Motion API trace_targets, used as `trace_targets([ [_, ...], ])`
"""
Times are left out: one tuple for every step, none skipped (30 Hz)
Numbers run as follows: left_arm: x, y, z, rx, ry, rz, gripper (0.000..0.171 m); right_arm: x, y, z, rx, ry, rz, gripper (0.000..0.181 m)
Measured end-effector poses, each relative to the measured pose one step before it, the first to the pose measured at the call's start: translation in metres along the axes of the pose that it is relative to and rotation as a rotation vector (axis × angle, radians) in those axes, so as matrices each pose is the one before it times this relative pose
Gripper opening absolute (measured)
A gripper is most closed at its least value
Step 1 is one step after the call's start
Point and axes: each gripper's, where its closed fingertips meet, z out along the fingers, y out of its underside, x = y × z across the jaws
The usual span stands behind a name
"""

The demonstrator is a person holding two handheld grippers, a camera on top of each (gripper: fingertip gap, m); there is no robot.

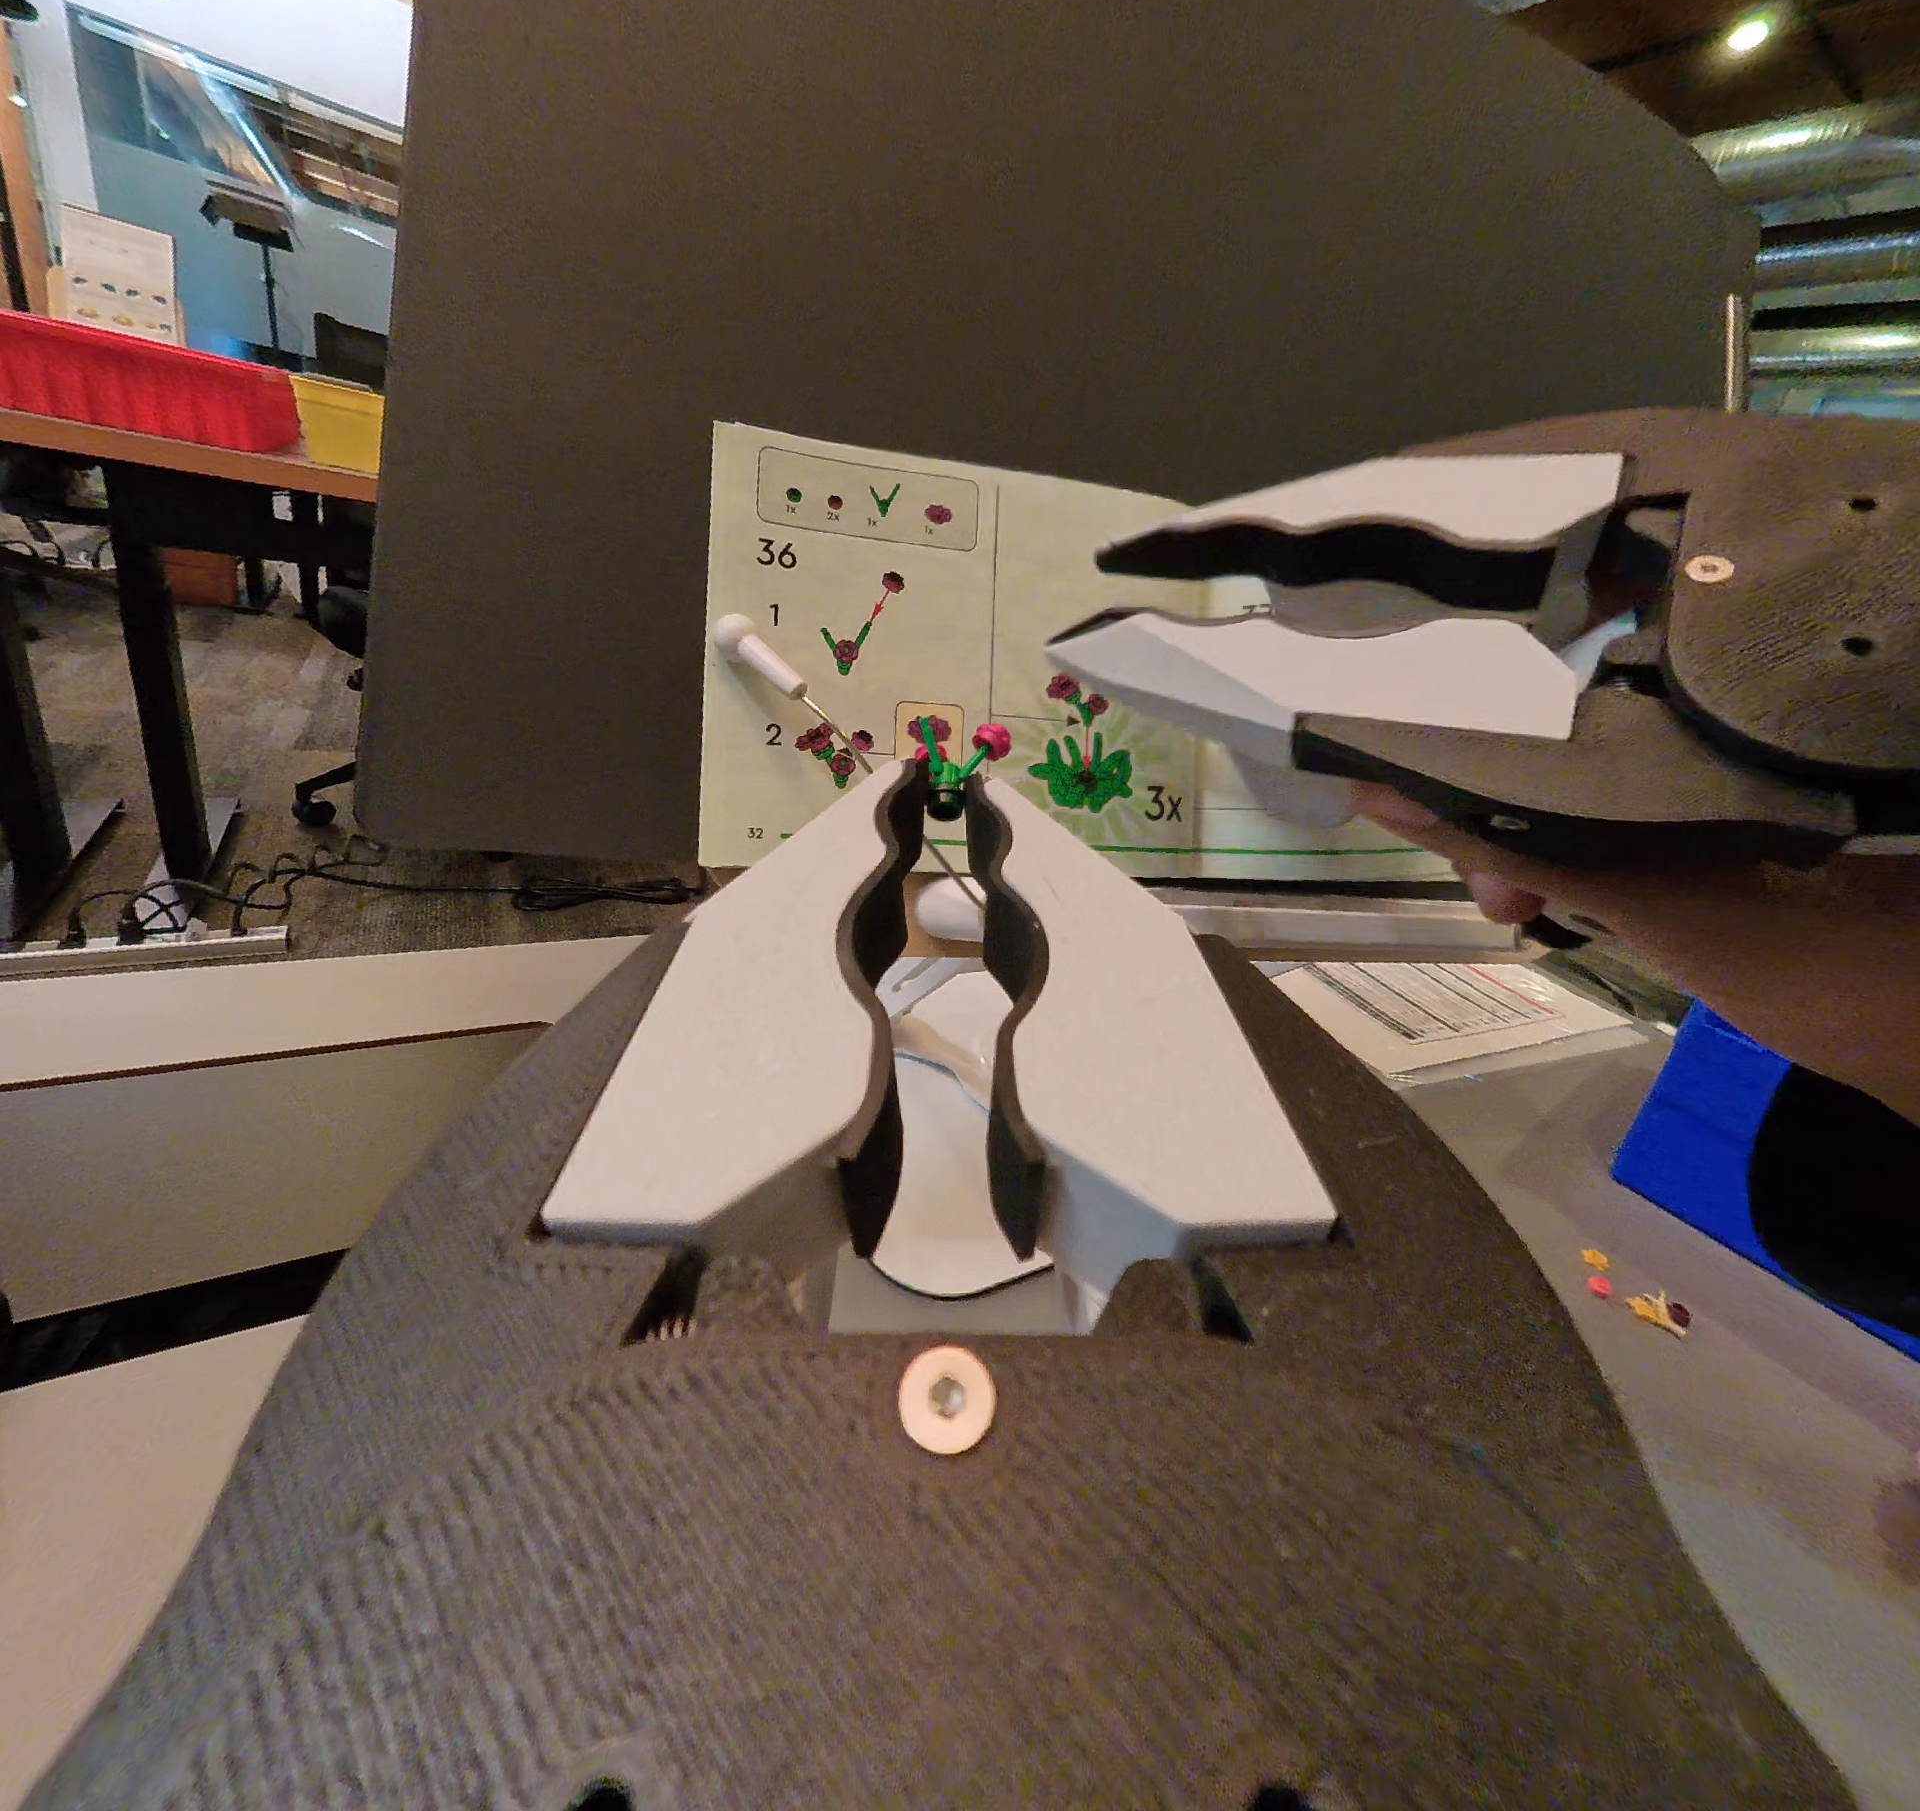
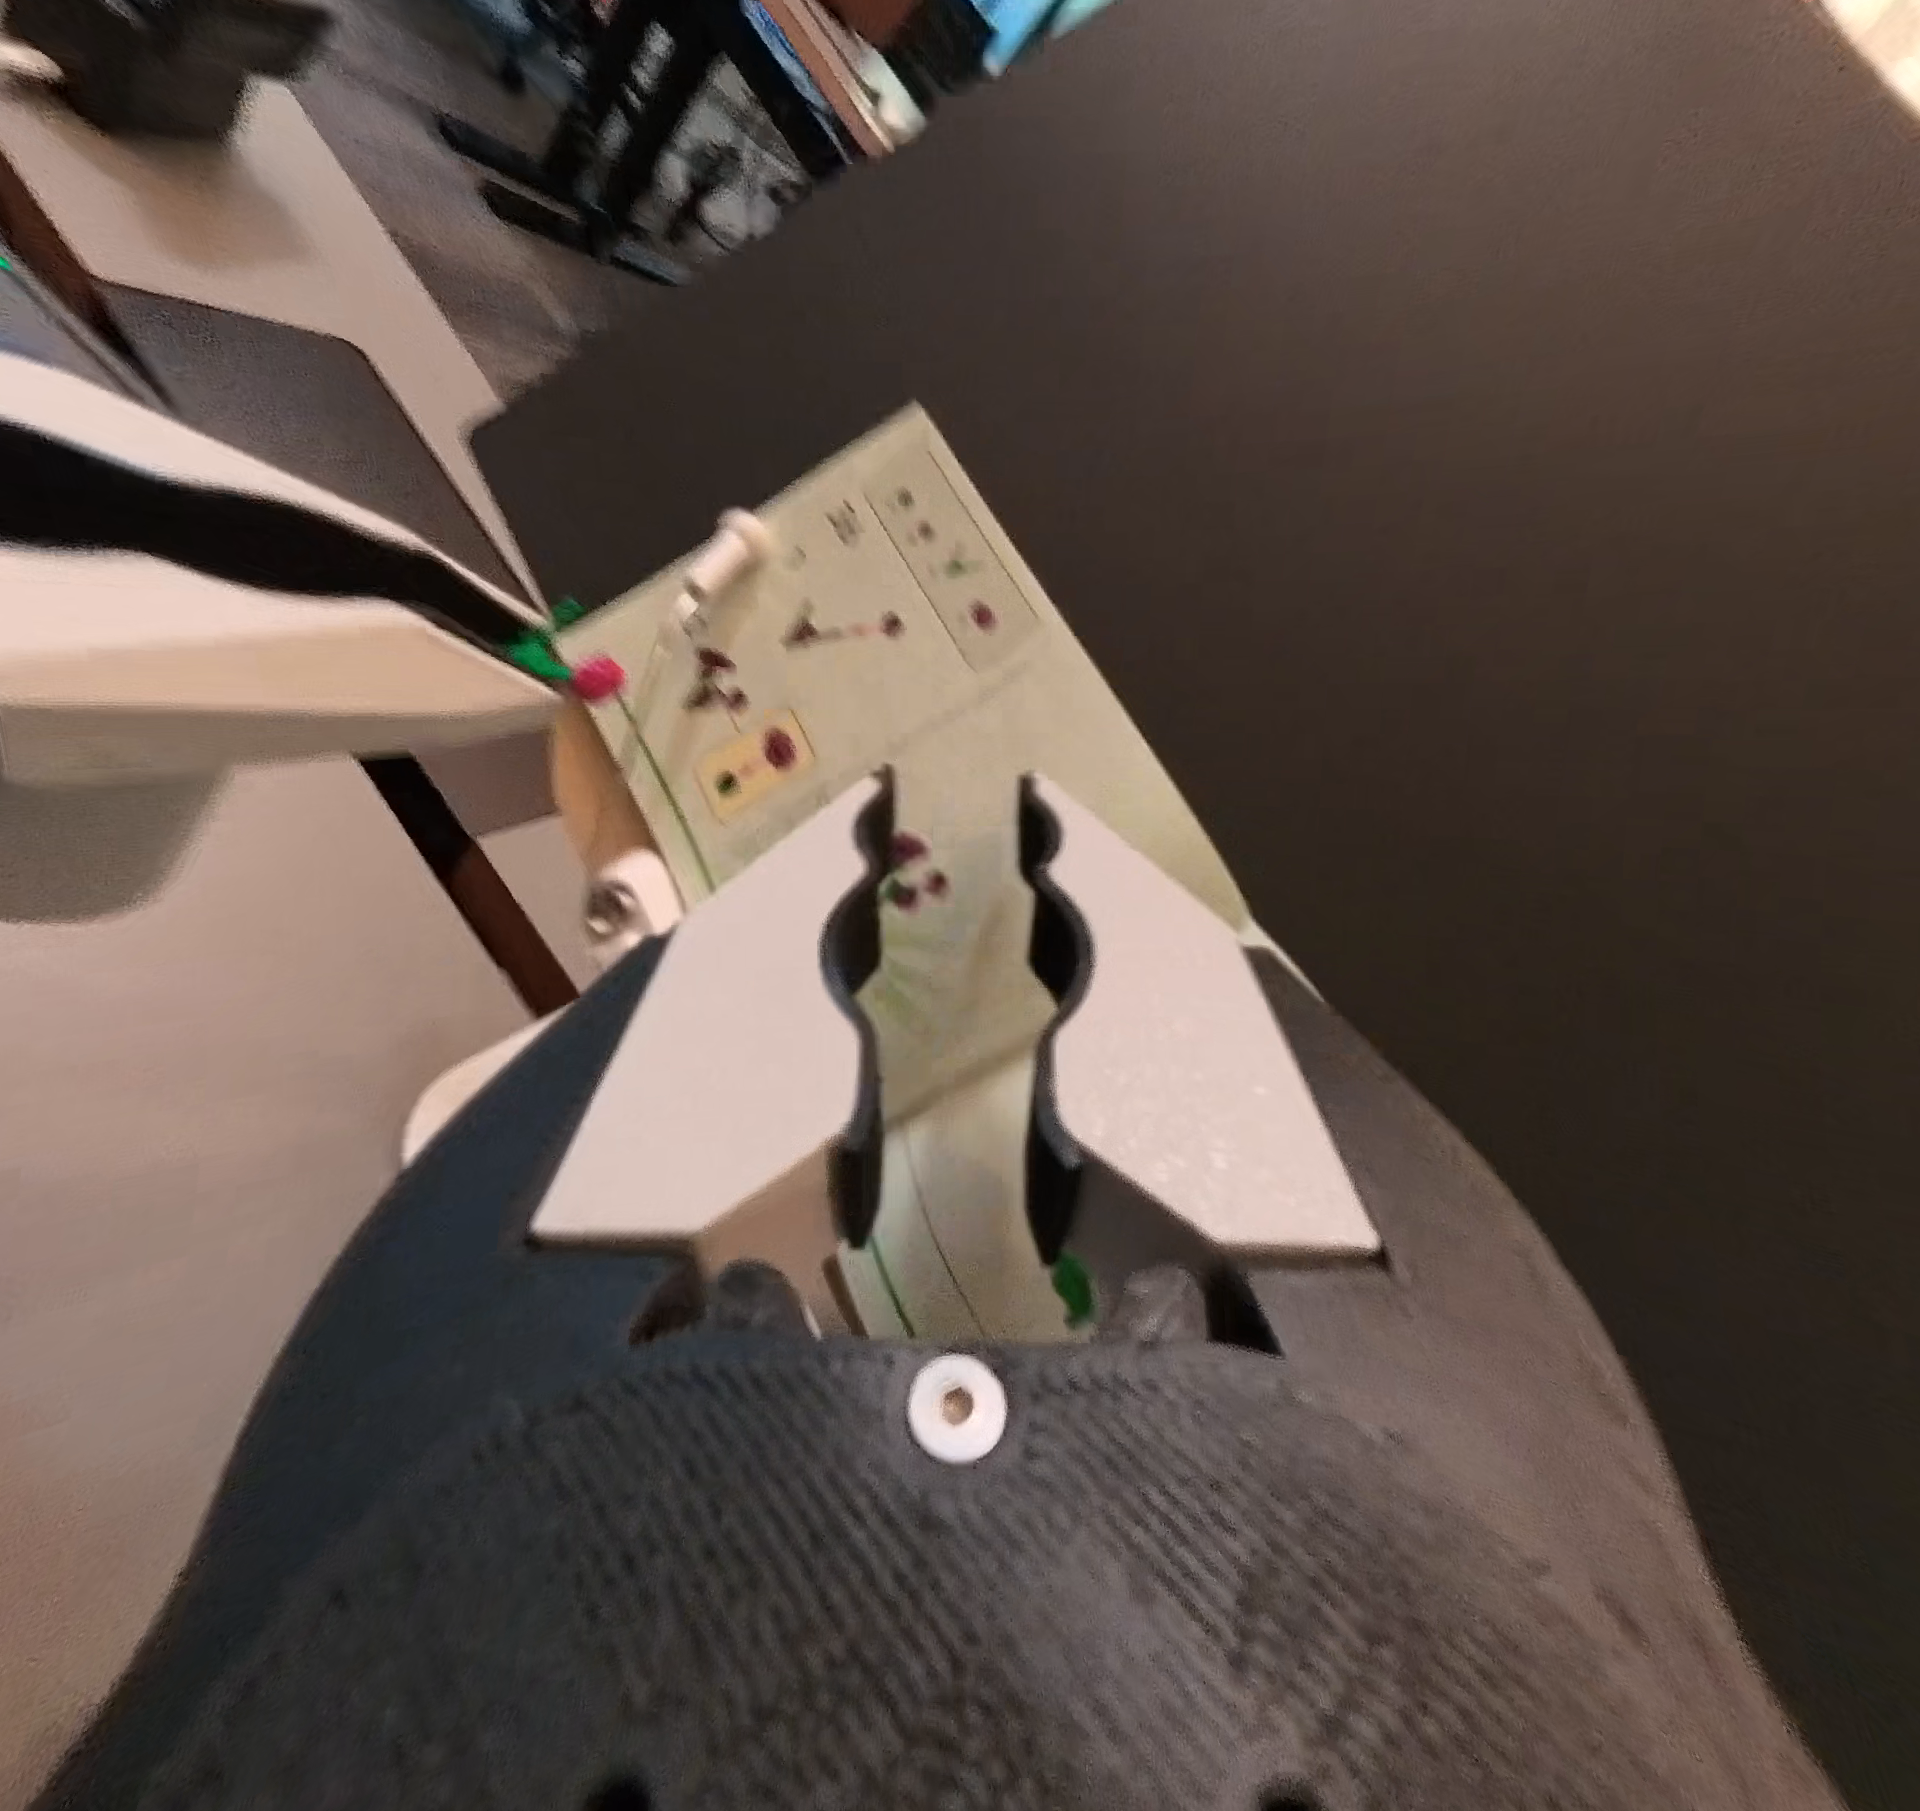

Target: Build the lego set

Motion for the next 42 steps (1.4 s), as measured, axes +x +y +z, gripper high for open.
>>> trace_targets([
  [-0.00049,0.00042,-0.00008,-0.00117,-0.0014,0.0006,0.005,-0.00717,-0.00643,0.00411,0.0106,-0.0286,-0.0136,0.031],
  [-0.00064,0.00079,0.00004,-0.00235,-0.0019,-0.001,0.005,-0.00531,-0.00265,0.00603,-0.008,-0.0175,-0.0222,0.037],
  [-0.00052,0.00139,0.00023,-0.00281,-0.0008,-0.0022,0.005,-0.00328,0.00266,0.00748,-0.0317,-0.0075,-0.027,0.041],
  [-0.00021,0.002,0.00045,-0.00545,-0.0005,-0.0021,0.005,-0.0012,0.0071,0.00728,-0.0503,0.0017,-0.0331,0.042],
  [0.00026,0.00219,0.00071,-0.00666,0.0009,-0.0017,0.005,0.00376,0.00229,0.00276,-0.0119,0.036,-0.0463,0.036],
  [0.00072,0.00151,0.00073,-0.00509,0.0022,-0.0003,0.005,0.00281,0.00308,0.00029,-0.0141,0.0276,-0.0581,0.031],
  [0.00064,0.00042,0.00056,-0.00225,-0.0002,0.0022,0.005,0.00069,0.00255,-0.00175,-0.0052,0.0141,-0.0395,0.027],
  [0.0005,-0.00009,0.00034,0.00019,-0.0011,0.0027,0.005,-0.00015,0.00397,-0.00242,-0.012,0.0032,-0.0035,0.026],
  [0.00055,-0.00001,0.00048,-0.00073,0.0006,0.0004,0.005,-0.0003,0.00484,-0.00268,-0.0114,-0.0054,0.0153,0.024],
  [0.00031,0.00061,0.00036,-0.00278,0.0006,-0.0014,0.005,0.00045,0.00483,-0.00318,-0.0066,-0.0068,0.013,0.022],
  [0.00016,0.00051,0.00014,-0.00103,-0.0003,-0.0013,0.005,0.00173,0.00513,-0.00351,-0.0087,-0.0018,0.0095,0.018],
  [-0.0002,0.0005,0.00008,-0.00131,-0.0013,-0.0012,0.005,0.00208,0.00544,-0.0033,-0.0126,-0.0034,0.0118,0.014],
  [-0.00018,0.00062,0.00012,-0.003,-0.0002,-0.0016,0.005,0.00247,0.00558,-0.00317,-0.0144,-0.0045,0.0165,0.009],
  [-0.00023,0.00015,-0.00002,-0.00143,-0.0003,-0.0014,0.005,0.00239,0.00528,-0.00317,-0.0124,-0.0083,0.0223,0.005],
  [-0.00035,-0.00018,-0.00028,0.00129,-0.0012,-0.0003,0.005,0.00209,0.00512,-0.00287,-0.0105,-0.0137,0.0283,0.001],
  [-0.00053,-0.00019,-0.00036,0.00109,-0.0016,-0.0003,0.005,0.00175,0.00442,-0.00251,-0.0081,-0.0163,0.0319,0.0],
  [-0.00035,0.00002,-0.00018,0.00033,0.0002,-0.0016,0.005,0.00199,0.00381,-0.0026,-0.0077,-0.0113,0.0277,0.0],
  [-0.00013,0.00007,-0.0001,0.00011,0.0012,-0.0025,0.005,0.002,0.00379,-0.00252,-0.0077,-0.0037,0.0091,0.0],
  [-0.00026,-0.00008,-0.00008,0.0006,0.0,-0.0013,0.005,0.00202,0.00331,-0.00291,-0.0059,0.006,-0.0001,0.0],
  [-0.00007,-0.00023,-0.00019,0.00202,-0.0005,0.0002,0.005,0.00106,0.0011,-0.00337,0.0057,0.0072,0.0017,0.0],
  [0.00031,-0.00036,0.0001,0.00131,0.0014,0.0004,0.005,-0.00001,-0.00091,-0.00419,0.0163,0.005,0.0064,0.0],
  [0.00056,-0.00028,0.0,0.00116,0.0015,0.0011,0.005,-0.00042,-0.00277,-0.0045,0.0264,0.0054,0.0079,0.002],
  [0.00053,-0.0002,0.0001,0.00141,0.0015,0.0016,0.005,0.00135,-0.00249,-0.00405,0.0262,0.0203,0.0051,0.019],
  [0.00064,-0.00003,0.00015,0.001,0.002,0.0009,0.005,0.00058,-0.00104,-0.00349,0.0156,0.015,-0.0067,0.025],
  [0.00081,-0.00006,0.00014,0.00058,0.0029,0.0005,0.005,-0.00014,-0.00195,-0.00422,0.0231,0.0102,-0.0129,0.025],
  [0.00054,-0.00019,-0.00001,0.00113,0.0018,0.0016,0.005,0.00174,-0.00256,-0.00495,0.0269,0.0225,-0.0073,0.025],
  [0.0001,-0.00038,-0.00014,0.00137,-0.0001,0.0025,0.005,0.00119,-0.00165,-0.00512,0.0212,0.0151,-0.0007,0.026],
  [-0.00012,-0.00035,-0.00017,0.00136,0.0,0.0011,0.005,0.00083,0.0001,-0.00472,0.0089,0.0082,0.0082,0.029],
  [-0.00009,-0.00015,-0.00016,0.00093,0.0012,-0.0018,0.005,0.00088,0.00166,-0.00426,0.0003,0.0058,0.0124,0.033],
  [-0.0001,-0.00032,-0.00009,0.0023,0.0025,-0.0037,0.005,0.00047,0.00274,-0.00387,-0.0032,0.0016,0.0135,0.036],
  [-0.00024,-0.00044,-0.00027,0.00294,0.001,-0.0038,0.005,-0.00052,0.00368,-0.00302,-0.0068,-0.0044,0.0108,0.039],
  [-0.00027,-0.00021,-0.00021,0.00185,0.0001,-0.002,0.005,-0.00094,0.00491,-0.00176,-0.0146,-0.0054,-0.0034,0.043],
  [-0.00019,0.00004,0.00002,-0.0005,-0.0001,-0.0001,0.005,-0.00111,0.00515,-0.00072,-0.0175,-0.0027,-0.0246,0.048],
  [0.00007,0.00022,-0.00006,-0.00201,0.0003,0.0015,0.005,-0.00028,0.00363,-0.0007,-0.0121,0.0065,-0.0441,0.052],
  [0.00004,0.00017,-0.00003,-0.00068,-0.0005,0.0028,0.005,0.00115,0.00152,-0.0009,-0.0049,0.0184,-0.0532,0.056],
  [0.00005,0.00006,-0.00001,-0.00058,-0.0004,0.0032,0.005,0.0039,-0.00071,-0.00099,0.0031,0.0253,-0.0473,0.061],
  [0.00016,0.0002,0.00003,-0.00146,-0.0001,0.0026,0.005,0.0055,-0.00256,-0.00079,0.0094,0.0148,-0.0287,0.066],
  [0.00001,0.00004,0.00007,-0.00094,0.0007,0.0007,0.005,0.00671,-0.00355,-0.00024,0.0091,-0.0011,-0.0011,0.067],
  [-0.00016,0.0001,-0.00004,0.00015,0.0007,-0.0014,0.005,0.00719,-0.00305,0.00096,0.0,-0.019,0.0229,0.07],
  [-0.00031,-0.00003,-0.00005,0.00067,0.0003,-0.003,0.005,0.00794,-0.00195,0.00222,-0.0125,-0.0276,0.0328,0.073],
  [-0.00028,0.00006,-0.00015,0.00042,0.0012,-0.0037,0.005,0.00597,-0.0013,0.0029,-0.0217,-0.0457,0.0282,0.074],
  [-0.00032,0.00005,-0.00011,0.00018,0.0003,-0.0015,0.005,0.00563,-0.00182,0.00314,-0.0212,-0.0467,0.0215,0.076],
])
